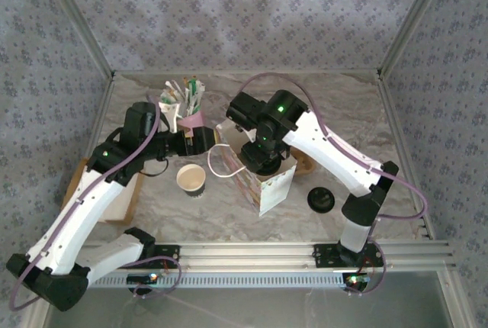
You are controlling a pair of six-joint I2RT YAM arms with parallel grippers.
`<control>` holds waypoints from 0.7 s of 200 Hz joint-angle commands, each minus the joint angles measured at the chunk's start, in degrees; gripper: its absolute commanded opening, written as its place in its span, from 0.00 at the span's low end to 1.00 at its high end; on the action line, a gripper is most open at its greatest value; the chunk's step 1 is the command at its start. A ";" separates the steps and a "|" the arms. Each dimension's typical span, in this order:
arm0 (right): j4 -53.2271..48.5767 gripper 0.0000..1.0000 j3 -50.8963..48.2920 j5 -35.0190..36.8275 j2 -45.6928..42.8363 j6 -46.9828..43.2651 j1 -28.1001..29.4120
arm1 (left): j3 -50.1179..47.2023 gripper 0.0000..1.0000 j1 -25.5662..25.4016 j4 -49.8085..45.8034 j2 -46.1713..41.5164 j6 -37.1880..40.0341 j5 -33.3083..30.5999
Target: Pack the takeout coffee
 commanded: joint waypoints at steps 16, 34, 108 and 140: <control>-8.04 0.69 -1.71 0.20 1.28 -0.21 0.37 | -0.81 1.00 0.01 -0.15 -1.92 -0.80 -0.24; -8.03 0.69 -2.27 0.19 1.58 -0.19 0.39 | -1.21 1.00 -0.09 -0.26 -2.28 -0.95 -0.24; -7.56 0.69 -4.59 -1.51 3.07 -0.17 0.38 | -2.19 0.99 -0.64 -0.51 -3.87 -1.55 -0.59; -6.51 0.69 -5.61 -2.24 3.42 -0.45 0.11 | -2.66 1.00 -0.98 -0.48 -4.40 -1.85 -0.59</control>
